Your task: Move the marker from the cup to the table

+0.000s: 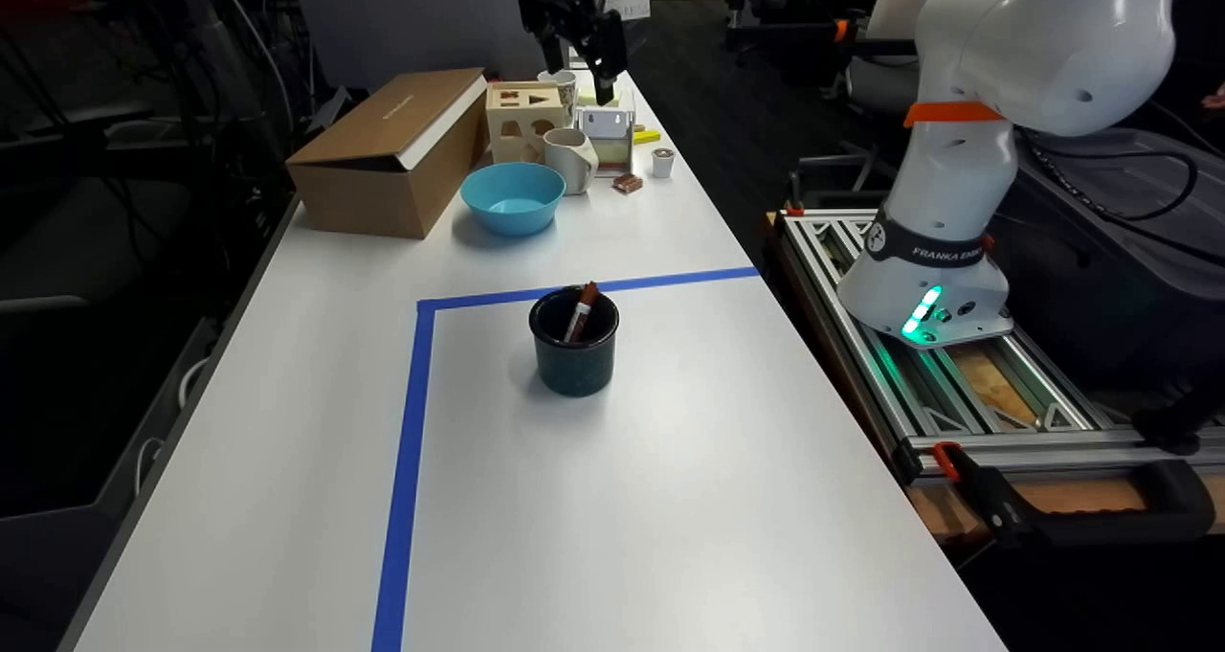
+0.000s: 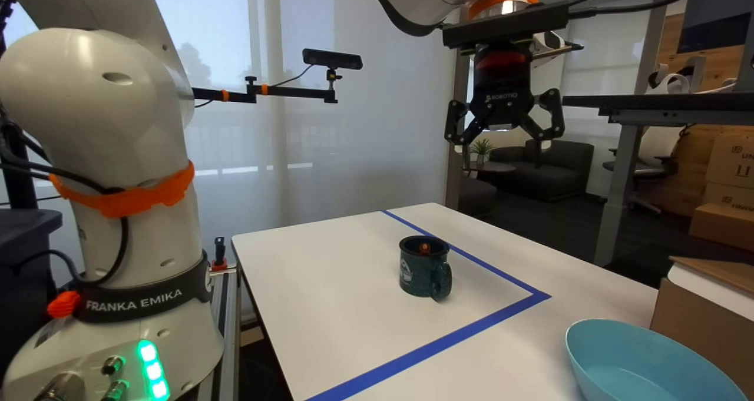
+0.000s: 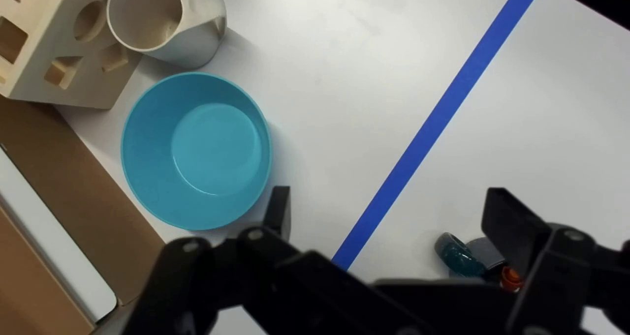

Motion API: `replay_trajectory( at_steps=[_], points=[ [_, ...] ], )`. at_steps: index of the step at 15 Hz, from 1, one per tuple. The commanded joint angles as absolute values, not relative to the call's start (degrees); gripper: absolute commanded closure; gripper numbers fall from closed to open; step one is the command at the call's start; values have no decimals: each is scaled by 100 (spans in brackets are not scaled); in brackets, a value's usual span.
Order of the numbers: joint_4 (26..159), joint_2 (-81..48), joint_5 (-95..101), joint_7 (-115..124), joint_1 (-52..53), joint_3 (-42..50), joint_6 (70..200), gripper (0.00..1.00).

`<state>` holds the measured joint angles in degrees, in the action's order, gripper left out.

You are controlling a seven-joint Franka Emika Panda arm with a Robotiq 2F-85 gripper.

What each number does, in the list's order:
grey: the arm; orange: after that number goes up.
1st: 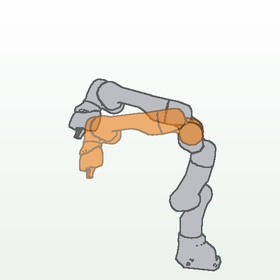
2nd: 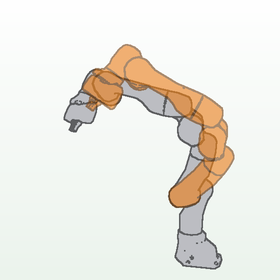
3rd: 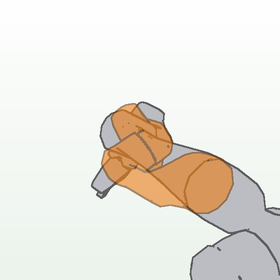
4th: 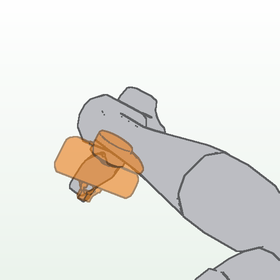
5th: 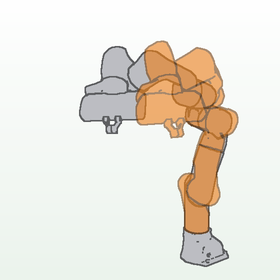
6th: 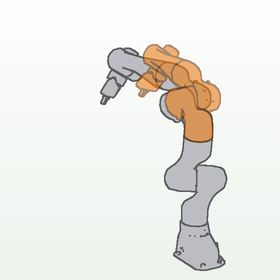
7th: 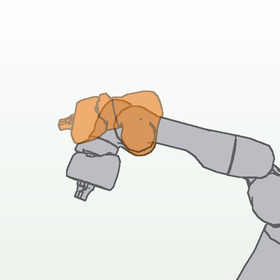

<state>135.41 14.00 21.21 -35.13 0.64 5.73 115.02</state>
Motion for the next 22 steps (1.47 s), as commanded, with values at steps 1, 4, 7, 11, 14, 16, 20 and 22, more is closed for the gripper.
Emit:
replay_trajectory(
  at_steps=[1, 4, 7, 11, 14, 16, 20, 22],
  points=[
    [13450, 1187, 2009, -3696, 150, 439, 11748, 0],
    [13380, 873, 1890, -3813, 265, 287, 12119, 0],
    [13271, 488, 1635, -3999, 389, 120, 12490, 0],
    [13068, -40, 1236, -4301, 470, -131, 12722, 0],
    [12878, -443, 940, -4540, 496, -339, 12677, 0],
    [12726, -689, 837, -4620, 514, -482, 12547, 0],
    [12422, -1089, 780, -4572, 565, -742, 12143, 0],
    [12252, -1229, 807, -4506, 591, -840, 11840, 0]
  ],
)
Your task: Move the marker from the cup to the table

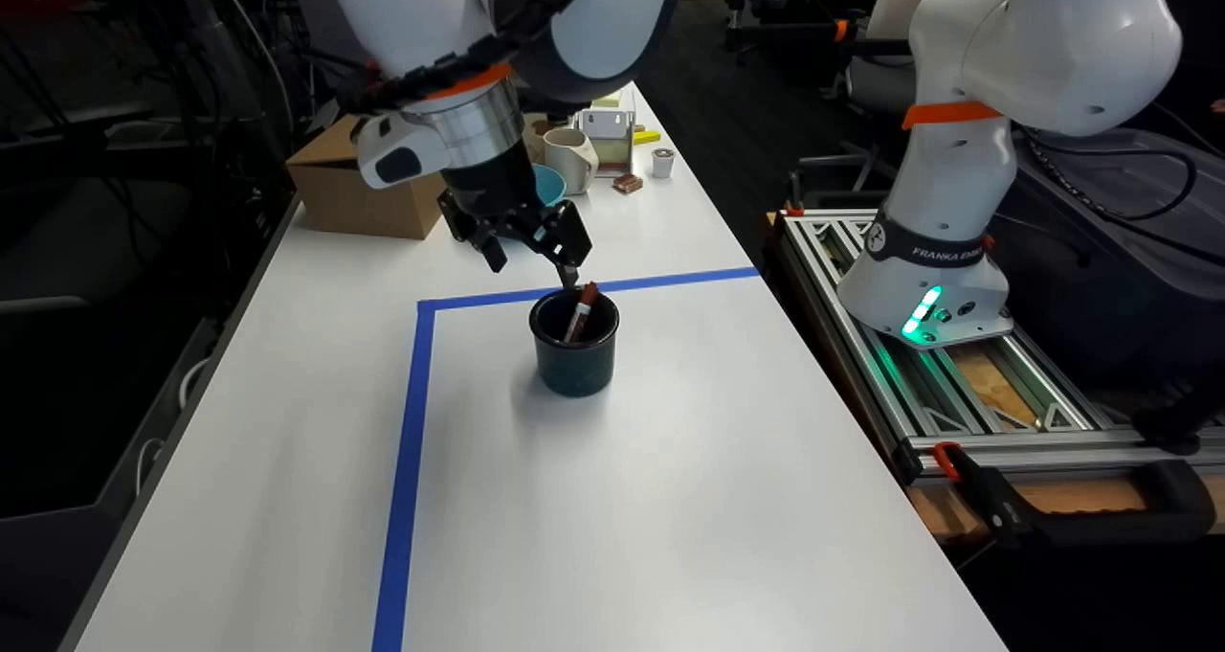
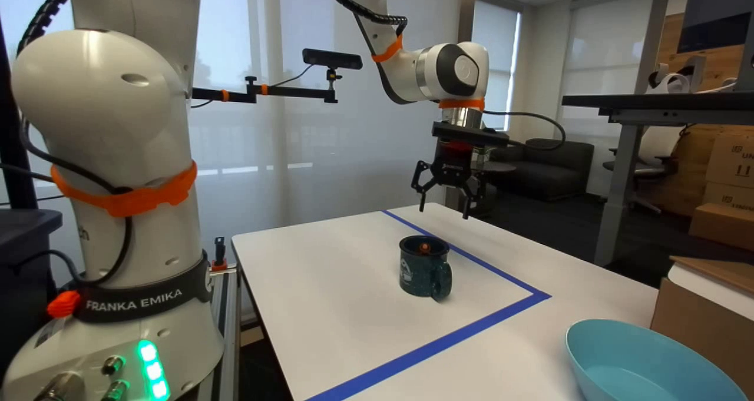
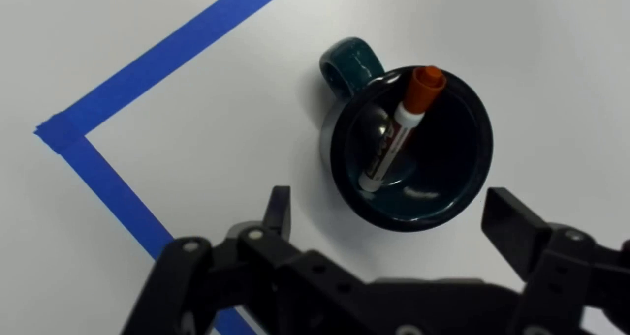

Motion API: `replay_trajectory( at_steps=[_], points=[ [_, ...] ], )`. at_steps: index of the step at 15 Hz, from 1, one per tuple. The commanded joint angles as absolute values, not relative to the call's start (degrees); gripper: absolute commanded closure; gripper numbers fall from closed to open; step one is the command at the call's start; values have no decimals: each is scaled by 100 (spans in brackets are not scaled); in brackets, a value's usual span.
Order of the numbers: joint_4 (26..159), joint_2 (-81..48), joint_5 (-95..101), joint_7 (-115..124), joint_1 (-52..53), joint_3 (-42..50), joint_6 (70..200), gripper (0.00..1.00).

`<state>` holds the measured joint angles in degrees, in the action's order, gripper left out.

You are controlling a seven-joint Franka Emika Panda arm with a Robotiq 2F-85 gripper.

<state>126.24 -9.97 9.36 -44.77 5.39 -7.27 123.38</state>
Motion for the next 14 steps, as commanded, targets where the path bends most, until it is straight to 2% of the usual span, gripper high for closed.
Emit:
replay_trajectory(
  at_steps=[1, 6, 14],
  points=[
    [12170, -1276, 894, -4366, 614, -859, 11667, 0],
    [11915, -1354, 871, -4169, 610, -919, 10981, 0],
    [12061, -1561, 996, -3965, 579, -876, 11138, 0]
  ],
)
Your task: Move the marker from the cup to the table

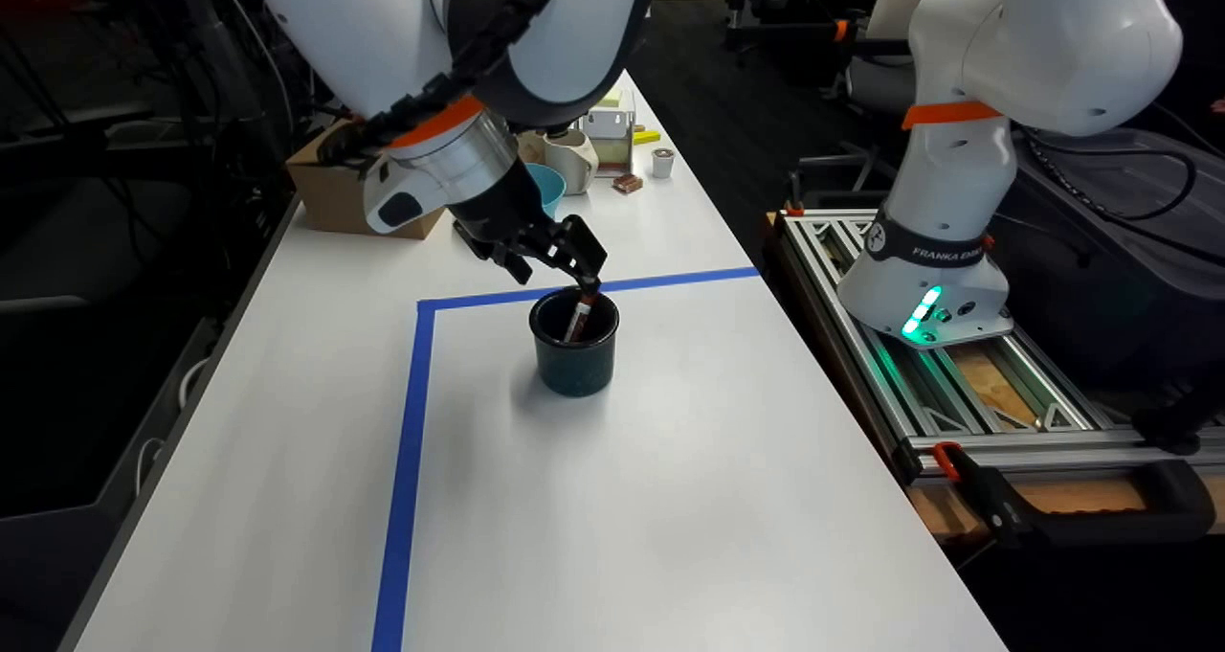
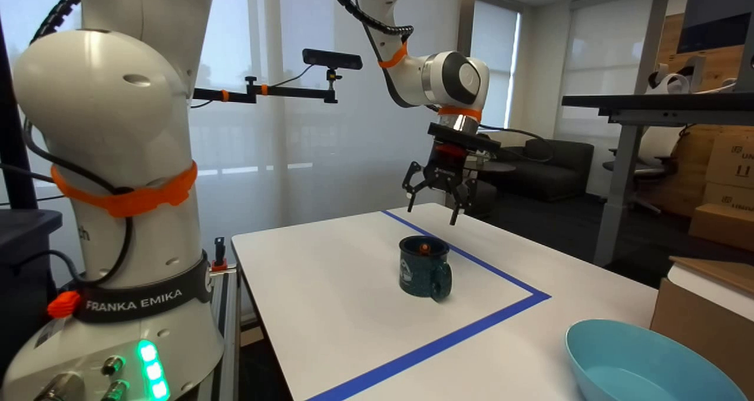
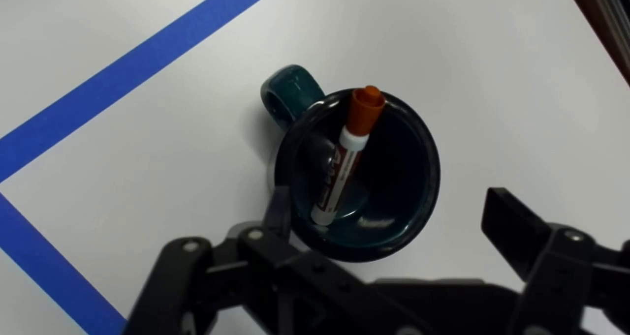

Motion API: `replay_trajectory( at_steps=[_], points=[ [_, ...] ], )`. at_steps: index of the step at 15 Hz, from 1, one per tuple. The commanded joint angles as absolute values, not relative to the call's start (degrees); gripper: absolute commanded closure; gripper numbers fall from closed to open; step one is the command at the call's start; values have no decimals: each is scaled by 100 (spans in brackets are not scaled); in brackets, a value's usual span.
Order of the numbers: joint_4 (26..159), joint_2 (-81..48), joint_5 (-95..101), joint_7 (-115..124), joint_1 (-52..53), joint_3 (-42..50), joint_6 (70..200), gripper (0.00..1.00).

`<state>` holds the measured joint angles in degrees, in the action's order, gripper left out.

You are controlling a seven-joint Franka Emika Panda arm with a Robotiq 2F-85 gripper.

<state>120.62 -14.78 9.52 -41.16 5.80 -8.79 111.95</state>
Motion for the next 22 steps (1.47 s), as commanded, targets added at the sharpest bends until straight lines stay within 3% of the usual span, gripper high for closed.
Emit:
replay_trajectory(
  at_steps=[1, 6, 7, 8, 9, 14, 17, 21, 22],
  points=[
    [12057, -1600, 1002, -3911, 582, -871, 11114, 0],
    [12021, -1747, 992, -3739, 583, -881, 11047, 0],
    [12020, -1757, 991, -3705, 582, -882, 11044, 13],
    [12018, -1769, 998, -3683, 581, -883, 11037, 19],
    [12023, -1771, 997, -3668, 579, -884, 11042, 34],
    [12106, -1760, 973, -3637, 545, -882, 11098, 73],
    [12135, -1781, 967, -3649, 520, -880, 11163, 78],
    [12183, -1810, 976, -3651, 488, -872, 11190, 63],
    [12198, -1813, 977, -3654, 480, -871, 11191, 63]
  ],
)
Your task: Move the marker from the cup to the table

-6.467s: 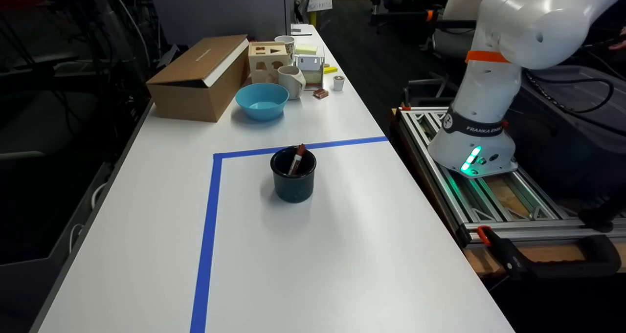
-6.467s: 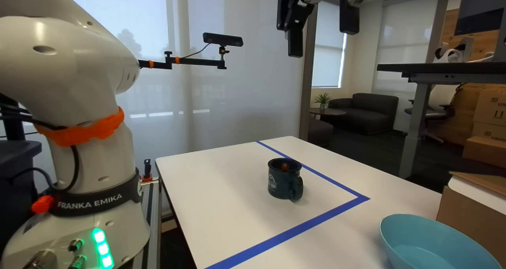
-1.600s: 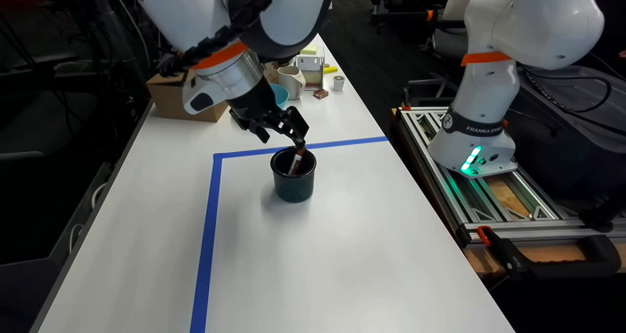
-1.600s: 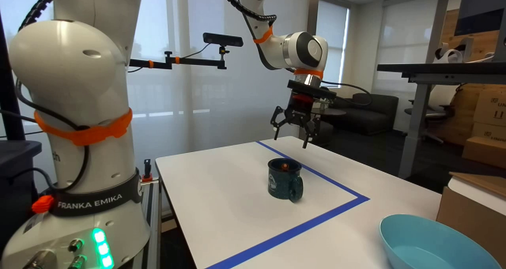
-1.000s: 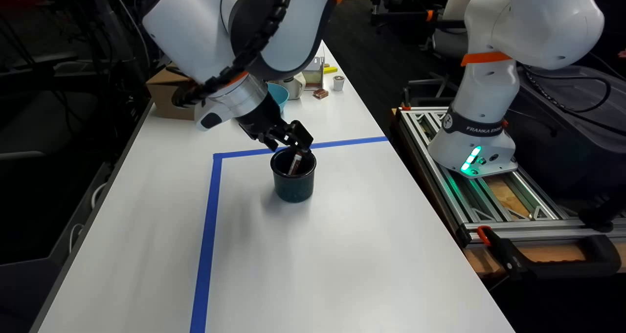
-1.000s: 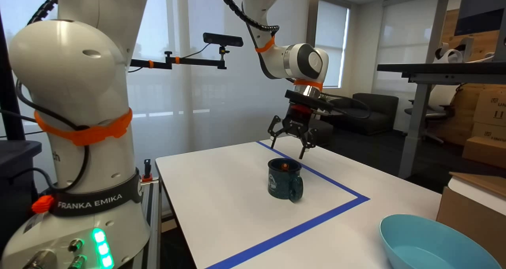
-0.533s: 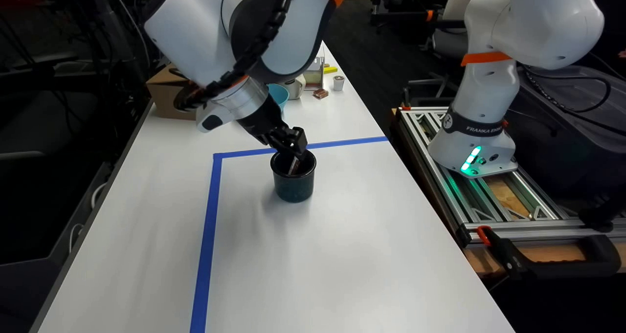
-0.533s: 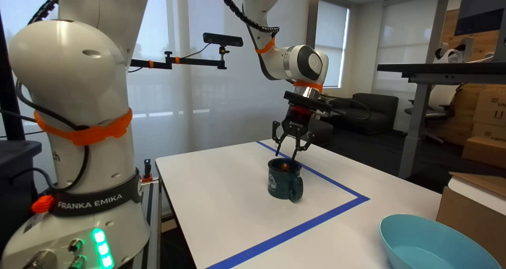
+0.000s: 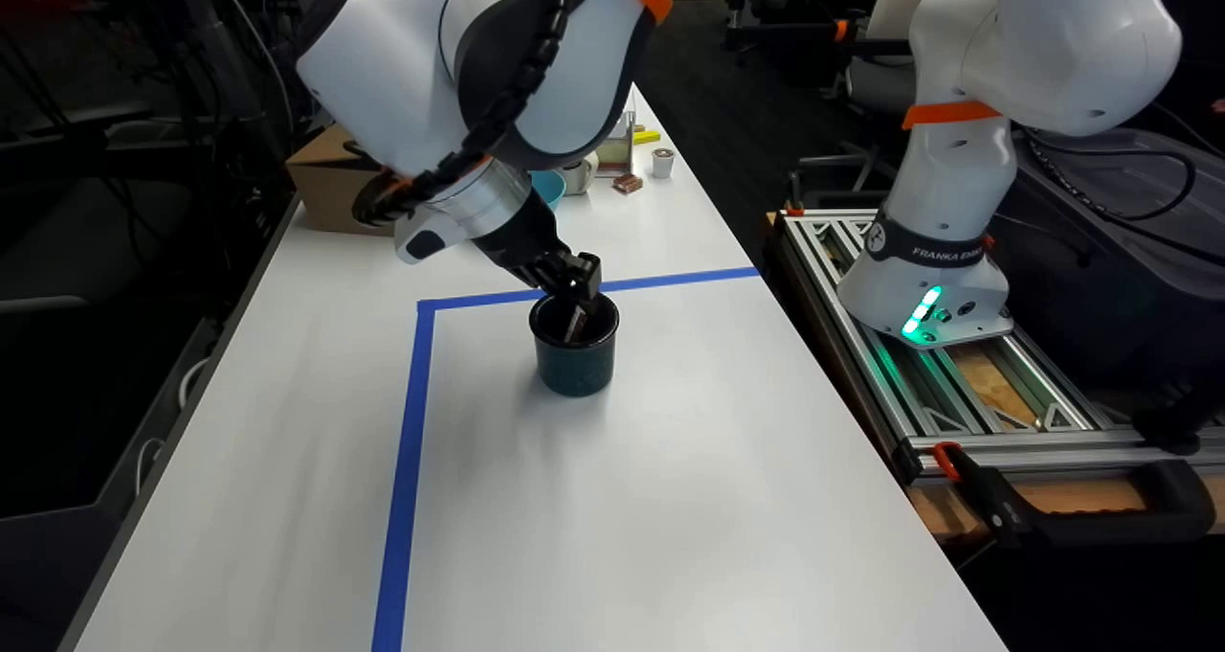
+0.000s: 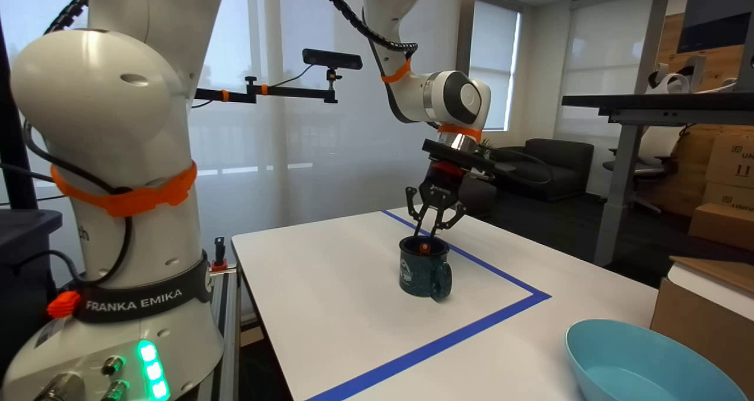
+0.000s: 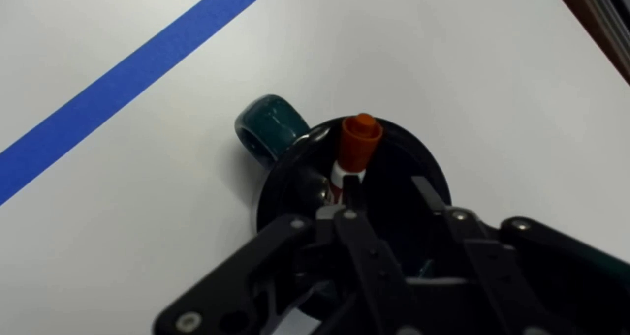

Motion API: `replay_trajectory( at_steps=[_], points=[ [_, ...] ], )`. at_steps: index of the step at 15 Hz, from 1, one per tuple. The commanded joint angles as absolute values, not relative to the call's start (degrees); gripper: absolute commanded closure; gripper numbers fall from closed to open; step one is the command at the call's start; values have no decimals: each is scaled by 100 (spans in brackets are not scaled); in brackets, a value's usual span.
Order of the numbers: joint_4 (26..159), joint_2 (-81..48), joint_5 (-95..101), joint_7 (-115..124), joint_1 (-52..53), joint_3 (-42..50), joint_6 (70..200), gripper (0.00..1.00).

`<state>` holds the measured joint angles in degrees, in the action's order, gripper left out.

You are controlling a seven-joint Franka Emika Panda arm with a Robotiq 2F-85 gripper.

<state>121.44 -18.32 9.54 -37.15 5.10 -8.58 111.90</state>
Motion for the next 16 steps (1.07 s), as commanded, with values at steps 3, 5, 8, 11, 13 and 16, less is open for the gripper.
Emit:
replay_trajectory(
  at_steps=[3, 5, 8, 11, 13, 16],
  points=[
    [12207, -1833, 988, -3656, 471, -865, 11193, 61],
    [12209, -1840, 991, -3664, 467, -867, 11188, 61],
    [12218, -1855, 1006, -3673, 458, -865, 11187, 51],
    [12230, -1863, 1028, -3691, 450, -858, 11186, 54],
    [12245, -1868, 1033, -3712, 439, -852, 11189, 57],
    [12289, -1868, 1021, -3730, 408, -844, 11208, 59]
  ],
)
